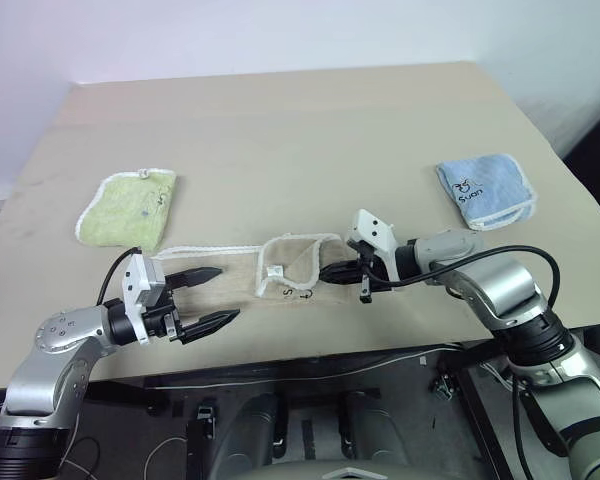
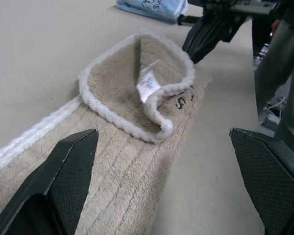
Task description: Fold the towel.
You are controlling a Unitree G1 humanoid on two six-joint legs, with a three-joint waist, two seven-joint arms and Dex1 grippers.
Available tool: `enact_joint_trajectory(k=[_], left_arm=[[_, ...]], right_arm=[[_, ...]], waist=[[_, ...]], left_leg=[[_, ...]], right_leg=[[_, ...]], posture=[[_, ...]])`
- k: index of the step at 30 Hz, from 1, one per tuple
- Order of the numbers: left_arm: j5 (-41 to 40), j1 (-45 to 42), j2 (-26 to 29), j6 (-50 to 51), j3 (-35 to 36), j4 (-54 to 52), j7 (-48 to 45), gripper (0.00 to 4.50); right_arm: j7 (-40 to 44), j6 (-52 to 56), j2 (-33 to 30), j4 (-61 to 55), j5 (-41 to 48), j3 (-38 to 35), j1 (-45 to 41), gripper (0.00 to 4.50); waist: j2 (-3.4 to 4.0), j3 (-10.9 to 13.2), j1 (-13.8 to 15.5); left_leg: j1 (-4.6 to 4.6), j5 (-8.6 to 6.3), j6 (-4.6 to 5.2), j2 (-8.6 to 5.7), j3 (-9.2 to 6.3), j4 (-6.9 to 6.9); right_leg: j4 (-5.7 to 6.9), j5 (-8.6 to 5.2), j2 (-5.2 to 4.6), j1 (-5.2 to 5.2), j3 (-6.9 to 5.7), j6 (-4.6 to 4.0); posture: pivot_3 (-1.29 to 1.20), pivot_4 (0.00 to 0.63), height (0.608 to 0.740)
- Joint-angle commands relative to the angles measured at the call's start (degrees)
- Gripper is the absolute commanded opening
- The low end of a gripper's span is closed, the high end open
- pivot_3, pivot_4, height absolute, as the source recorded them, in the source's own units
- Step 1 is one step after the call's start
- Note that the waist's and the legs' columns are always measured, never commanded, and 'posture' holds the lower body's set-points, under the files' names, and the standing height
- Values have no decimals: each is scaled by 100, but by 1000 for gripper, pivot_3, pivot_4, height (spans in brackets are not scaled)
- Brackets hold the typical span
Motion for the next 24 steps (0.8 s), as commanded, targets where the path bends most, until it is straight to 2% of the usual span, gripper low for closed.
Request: enact_joint_trajectory(k=[1,10,15,18,21,24], left_arm=[[-24,100,6,-156,180,-145,-2,4500],[-46,170,-56,-139,145,-322,136,4500],[-216,182,-81,33,212,-548,258,4500],[-344,137,-138,77,309,-642,379,4500],[-561,-94,-190,241,381,-659,538,4500],[-513,-286,-186,261,340,-526,543,4500]], right_arm=[[14,-271,236,113,-119,4,-222,25],[-136,-439,1276,774,-323,135,-958,25],[-198,-720,1532,912,-566,278,-970,25],[-263,-869,1634,908,-420,-32,-900,25],[-336,-538,1612,483,193,-765,-663,25],[-519,-403,1540,504,34,-705,-512,25]], waist=[[0,0,-15],[-1,-1,-4],[-2,-1,-8],[-2,-1,-18],[-2,-1,22],[-4,-3,0]], left_leg=[[1,0,0,0,0,0],[5,3,-5,0,-2,2],[5,3,-5,-2,-2,1],[5,4,-6,-2,-2,1],[6,4,-7,-2,-5,1],[7,4,-7,-2,-6,4]], right_leg=[[1,0,2,0,1,0],[9,1,6,-4,-1,1],[11,4,6,-4,-1,5],[12,5,9,-4,-1,7],[14,11,11,-3,-3,19],[13,12,11,-2,-4,20]], posture=[[0,150,740],[0,150,740],[0,150,740],[0,150,740],[0,150,740],[0,150,740]])
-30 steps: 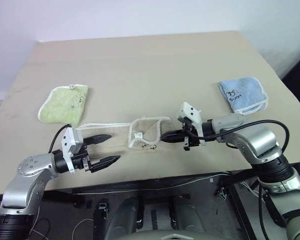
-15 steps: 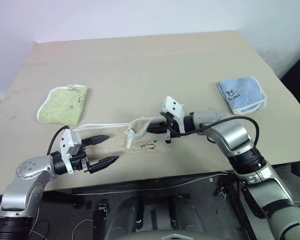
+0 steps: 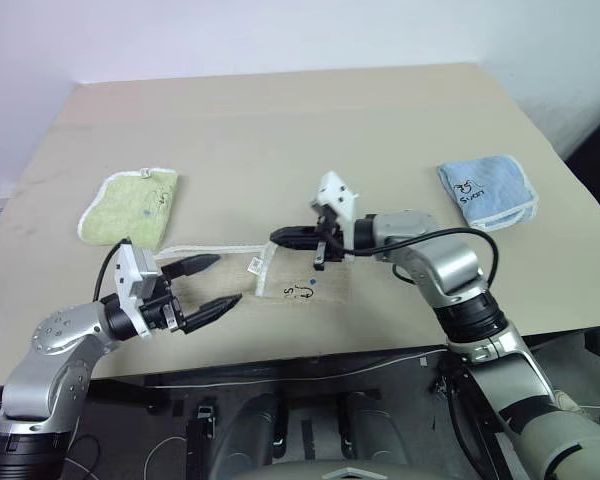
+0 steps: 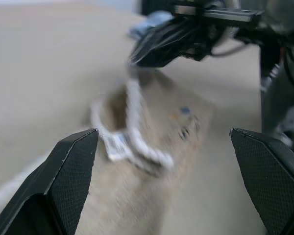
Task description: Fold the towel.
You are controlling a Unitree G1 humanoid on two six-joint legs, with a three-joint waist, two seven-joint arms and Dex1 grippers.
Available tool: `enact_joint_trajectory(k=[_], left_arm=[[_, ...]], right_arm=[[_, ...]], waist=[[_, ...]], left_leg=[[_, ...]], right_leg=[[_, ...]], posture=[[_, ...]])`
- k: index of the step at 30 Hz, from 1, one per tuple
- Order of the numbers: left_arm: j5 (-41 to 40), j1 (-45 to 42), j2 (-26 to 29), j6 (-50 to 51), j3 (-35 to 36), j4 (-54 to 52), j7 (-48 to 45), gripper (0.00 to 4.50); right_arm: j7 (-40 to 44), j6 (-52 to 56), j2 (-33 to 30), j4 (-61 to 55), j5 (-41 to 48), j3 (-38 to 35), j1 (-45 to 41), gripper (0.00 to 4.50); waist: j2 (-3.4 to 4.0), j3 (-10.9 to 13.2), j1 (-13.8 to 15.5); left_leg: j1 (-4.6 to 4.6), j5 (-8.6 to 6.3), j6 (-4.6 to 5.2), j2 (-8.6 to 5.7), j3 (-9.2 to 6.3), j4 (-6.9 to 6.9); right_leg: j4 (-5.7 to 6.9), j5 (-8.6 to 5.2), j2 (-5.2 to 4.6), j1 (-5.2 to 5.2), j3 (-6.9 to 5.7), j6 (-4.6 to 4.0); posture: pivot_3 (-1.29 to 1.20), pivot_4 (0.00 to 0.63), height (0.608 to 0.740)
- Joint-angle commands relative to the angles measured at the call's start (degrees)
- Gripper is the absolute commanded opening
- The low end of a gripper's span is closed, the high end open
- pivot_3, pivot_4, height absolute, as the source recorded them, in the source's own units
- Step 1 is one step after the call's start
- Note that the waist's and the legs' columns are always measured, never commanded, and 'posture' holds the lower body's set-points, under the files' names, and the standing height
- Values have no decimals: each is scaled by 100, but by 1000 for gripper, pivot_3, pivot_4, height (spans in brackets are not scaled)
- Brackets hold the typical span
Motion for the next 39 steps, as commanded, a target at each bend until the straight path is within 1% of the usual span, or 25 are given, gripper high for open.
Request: enact_joint_trajectory(k=[1,7,11,14,17,21,22,23,25,26,31,36,37,38,39], left_arm=[[-37,-235,19,-23,44,9,-17,4500],[130,-359,19,-90,-96,153,-163,4500],[127,-366,15,-84,-95,160,-167,4500],[113,-323,25,-79,-72,114,-165,4500],[84,-315,26,-86,-20,81,-148,4500],[122,-459,-11,-153,-42,127,-103,4500],[90,-473,-12,-84,-73,124,-96,4500],[82,-534,-84,-123,-105,155,-80,4500],[104,-701,-250,-224,-189,279,-60,4110],[151,-749,-261,-244,-273,315,-145,3901],[225,-1093,-361,-225,-565,552,-384,2209],[346,-1568,-523,-209,-917,946,-576,476],[393,-1648,-558,-219,-990,1015,-601,187],[426,-1700,-578,-232,-1031,1066,-621,24],[565,-1793,-619,-338,-1111,1167,-607,24]], right_arm=[[-238,74,-38,-46,-175,68,87,25],[-584,-512,294,829,-954,639,-125,25],[-888,-752,653,1451,-1245,650,-330,25],[-787,-835,698,1448,-1363,755,-310,25],[-631,-672,607,1010,-997,319,-238,25],[-428,-116,341,179,-53,-660,-111,25],[-450,-78,282,-12,53,-790,-40,25],[-501,-23,226,-224,144,-907,60,189],[-604,359,166,-629,498,-1166,308,580],[-682,461,142,-794,562,-1221,449,862],[-978,511,23,-1172,507,-1171,976,2574],[-1438,519,111,-1090,414,-1191,1054,4276],[-1477,454,101,-1040,365,-1158,1052,4491],[-1504,409,92,-1013,335,-1127,1050,4500],[-1501,390,76,-983,316,-1085,1057,4500]], waist=[[-2,-1,-22],[-1,-2,-60],[-1,-2,-51],[-1,-2,-35],[-1,-2,-30],[-1,-2,-7],[-1,-2,-5],[-1,-2,-7],[-1,-2,-5],[-6,-5,-4],[-5,-5,-32],[-7,-5,-14],[-6,-5,-11],[-6,-5,-10],[-6,-5,-10]], left_leg=[[6,0,0,-1,0,0],[15,8,-12,2,1,-10],[15,10,-14,2,1,-5],[15,10,-14,1,1,-3],[15,9,-14,0,-1,-4],[15,9,-14,0,-3,-4],[16,9,-14,0,-3,-3],[18,9,-14,0,-3,-4],[18,9,-14,0,-3,-6],[18,9,-14,1,-3,-6],[18,9,-13,2,-2,-5],[18,10,-13,2,-2,-2],[18,10,-12,2,-2,0],[18,10,-12,1,-2,0],[18,10,-12,1,-2,0]], right_leg=[[0,0,0,1,1,0],[15,0,7,3,7,-1],[23,-1,7,2,7,-2],[22,-1,7,0,6,-2],[21,0,7,-4,4,0],[22,0,6,1,3,1],[21,0,6,1,3,0],[20,0,6,4,3,0],[20,0,6,8,4,0],[21,0,5,9,4,0],[22,-3,5,9,8,-5],[24,-8,5,10,7,-14],[24,-8,5,11,8,-13],[23,-7,4,12,8,-13],[22,-7,5,12,7,-12]], posture=[[0,150,740],[0,150,740],[0,150,740],[0,150,740],[0,150,740],[0,150,740],[0,150,740],[0,150,740],[0,150,740],[0,150,740],[0,150,740],[0,150,740],[0,150,740],[0,150,740],[0,150,740]])
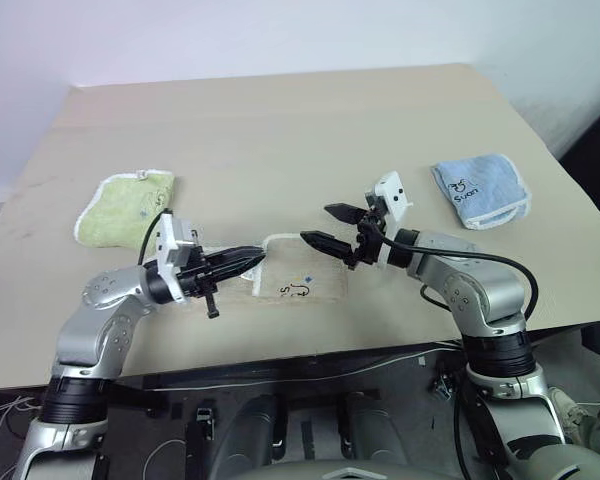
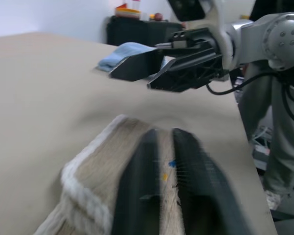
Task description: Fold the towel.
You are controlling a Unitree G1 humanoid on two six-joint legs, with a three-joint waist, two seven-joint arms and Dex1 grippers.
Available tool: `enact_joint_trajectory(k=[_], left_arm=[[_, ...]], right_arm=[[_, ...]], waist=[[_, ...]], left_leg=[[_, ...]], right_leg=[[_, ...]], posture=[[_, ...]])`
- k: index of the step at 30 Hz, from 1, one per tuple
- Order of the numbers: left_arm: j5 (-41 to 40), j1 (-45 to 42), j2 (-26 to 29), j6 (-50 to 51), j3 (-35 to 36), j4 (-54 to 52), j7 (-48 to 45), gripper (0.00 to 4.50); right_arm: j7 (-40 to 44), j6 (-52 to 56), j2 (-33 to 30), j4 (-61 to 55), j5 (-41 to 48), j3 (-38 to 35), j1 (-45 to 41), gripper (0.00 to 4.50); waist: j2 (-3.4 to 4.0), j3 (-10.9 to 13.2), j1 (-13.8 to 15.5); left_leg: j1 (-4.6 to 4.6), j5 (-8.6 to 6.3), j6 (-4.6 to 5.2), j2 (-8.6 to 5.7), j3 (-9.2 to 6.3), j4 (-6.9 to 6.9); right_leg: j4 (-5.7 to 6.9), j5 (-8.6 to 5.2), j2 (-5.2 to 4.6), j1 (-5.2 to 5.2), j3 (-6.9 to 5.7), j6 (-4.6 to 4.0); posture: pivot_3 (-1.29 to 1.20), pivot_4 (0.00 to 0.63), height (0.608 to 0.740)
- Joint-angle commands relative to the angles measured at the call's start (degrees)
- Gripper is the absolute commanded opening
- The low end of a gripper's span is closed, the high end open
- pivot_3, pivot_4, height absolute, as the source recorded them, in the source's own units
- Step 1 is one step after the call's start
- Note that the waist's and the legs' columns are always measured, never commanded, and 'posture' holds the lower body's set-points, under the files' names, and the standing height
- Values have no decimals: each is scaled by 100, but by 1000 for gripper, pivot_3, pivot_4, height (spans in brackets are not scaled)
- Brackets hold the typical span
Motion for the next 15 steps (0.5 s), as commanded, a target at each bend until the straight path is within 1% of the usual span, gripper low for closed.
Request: enact_joint_trajectory(k=[1,2,5,9,13,15], left_arm=[[350,-262,-88,-312,-196,216,-25,24],[456,-322,-118,-404,-241,299,-3,24],[769,-577,-221,-600,-420,702,4,0],[1072,-715,-355,-898,-530,1105,15,0],[1167,-813,-582,-1021,-592,1331,63,0],[1196,-831,-646,-1061,-608,1369,64,0]], right_arm=[[-59,-142,-7,-36,-43,72,-61,4500],[-54,-127,-12,-27,-36,99,-57,4500],[55,-68,26,-66,157,108,26,3860],[168,-128,-19,-32,215,134,131,2473],[310,-228,17,43,285,101,187,1043],[344,-285,52,85,301,97,191,415]], waist=[[0,0,0],[0,0,2],[0,0,4],[0,0,-3],[-1,0,4],[-1,0,4]], left_leg=[[0,0,0,0,0,0],[0,1,1,0,0,0],[0,5,8,0,0,-1],[0,6,10,0,0,-1],[0,6,11,0,0,-1],[0,6,11,0,-1,0]], right_leg=[[-1,2,0,0,0,4],[-1,5,0,0,0,8],[0,7,1,0,-1,12],[-1,7,1,1,-1,13],[0,8,0,0,0,14],[1,8,0,0,0,14]], posture=[[0,150,740],[0,150,740],[0,150,740],[0,150,740],[0,150,740],[0,150,740]])
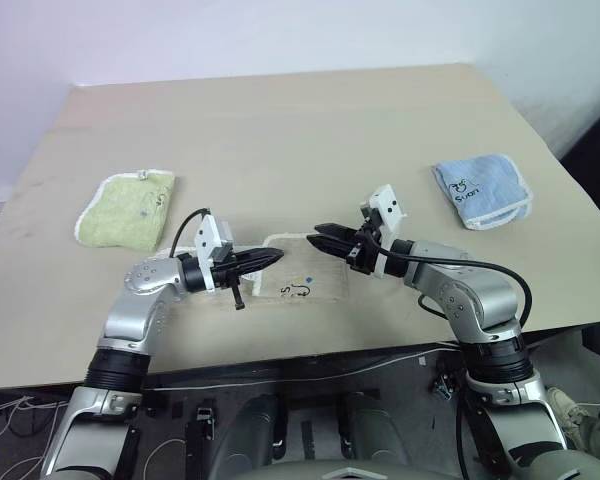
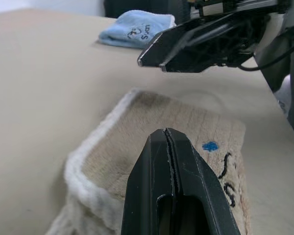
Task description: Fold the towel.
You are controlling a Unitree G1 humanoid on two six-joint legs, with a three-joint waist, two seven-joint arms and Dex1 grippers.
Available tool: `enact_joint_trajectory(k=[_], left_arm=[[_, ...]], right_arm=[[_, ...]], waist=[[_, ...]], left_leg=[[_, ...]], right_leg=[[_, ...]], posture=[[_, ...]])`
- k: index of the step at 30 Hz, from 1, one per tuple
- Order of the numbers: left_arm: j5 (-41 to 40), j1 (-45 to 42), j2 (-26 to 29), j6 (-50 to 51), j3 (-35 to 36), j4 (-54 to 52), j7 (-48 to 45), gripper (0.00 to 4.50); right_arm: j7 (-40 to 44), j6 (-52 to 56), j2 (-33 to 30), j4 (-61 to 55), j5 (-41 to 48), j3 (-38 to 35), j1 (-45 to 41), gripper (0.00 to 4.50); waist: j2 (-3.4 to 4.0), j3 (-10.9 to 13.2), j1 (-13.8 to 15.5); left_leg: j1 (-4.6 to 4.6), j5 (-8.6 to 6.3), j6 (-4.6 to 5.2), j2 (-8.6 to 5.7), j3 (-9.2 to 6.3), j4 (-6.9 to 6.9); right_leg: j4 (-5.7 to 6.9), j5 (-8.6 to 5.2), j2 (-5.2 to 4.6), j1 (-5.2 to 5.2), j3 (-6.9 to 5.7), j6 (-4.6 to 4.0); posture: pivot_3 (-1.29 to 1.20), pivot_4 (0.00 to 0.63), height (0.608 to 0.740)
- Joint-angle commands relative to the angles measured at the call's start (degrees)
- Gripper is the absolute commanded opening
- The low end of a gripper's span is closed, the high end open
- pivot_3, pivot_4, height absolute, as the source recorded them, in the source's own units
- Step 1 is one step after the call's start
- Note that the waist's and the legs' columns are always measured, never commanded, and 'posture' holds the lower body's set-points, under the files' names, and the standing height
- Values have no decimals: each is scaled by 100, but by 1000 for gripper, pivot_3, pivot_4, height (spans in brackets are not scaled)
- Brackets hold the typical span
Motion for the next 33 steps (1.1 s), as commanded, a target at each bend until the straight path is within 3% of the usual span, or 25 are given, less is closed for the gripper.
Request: enact_joint_trajectory(k=[1,6,15,18,24,25,28,33], left_arm=[[81,-168,-99,-214,-11,1,23,0],[400,-286,-337,-410,-169,339,215,0],[1063,466,-17,-179,-810,-133,232,0],[951,522,-95,-29,-675,-262,455,0],[163,410,-58,572,-22,-790,585,0],[8,433,87,784,107,-991,557,368],[-623,593,510,1644,602,-1542,626,1179],[-1398,1163,1253,2697,1515,-2398,857,2937]], right_arm=[[103,-249,83,38,111,-24,-25,27],[50,-694,261,705,-236,246,-56,27],[-183,-1905,513,1690,-1331,980,535,27],[-78,-2050,446,1807,-1517,1109,508,27],[395,-1604,314,1241,-915,680,251,27],[494,-1491,235,1064,-799,614,205,0],[792,-1085,-39,591,-425,459,78,588],[1266,-859,-573,152,-233,503,-66,2285]], waist=[[0,0,0],[-1,-1,0],[-5,-7,-29],[-6,-9,-29],[-8,-8,-19],[-8,-8,-21],[-8,-6,-34],[-7,-6,-27]], left_leg=[[0,0,0,0,0,0],[1,0,0,0,0,2],[18,-4,-8,0,0,-3],[102,-10,-11,3,-1,-24],[105,-10,-9,4,-3,-19],[96,-9,-9,4,-3,-18],[71,-8,-9,4,-3,-13],[73,-10,-10,5,-4,-19]], right_leg=[[0,0,0,0,0,0],[0,1,0,3,-1,1],[5,1,3,14,0,2],[-25,-13,1,87,0,-19],[-22,-12,2,84,-1,-17],[-19,-10,2,84,-1,-13],[-11,-2,3,66,0,1],[-23,-13,2,70,-1,-18]], posture=[[0,150,740],[0,150,740],[0,150,740],[0,150,740],[0,150,740],[0,150,740],[0,150,740],[0,150,740]])
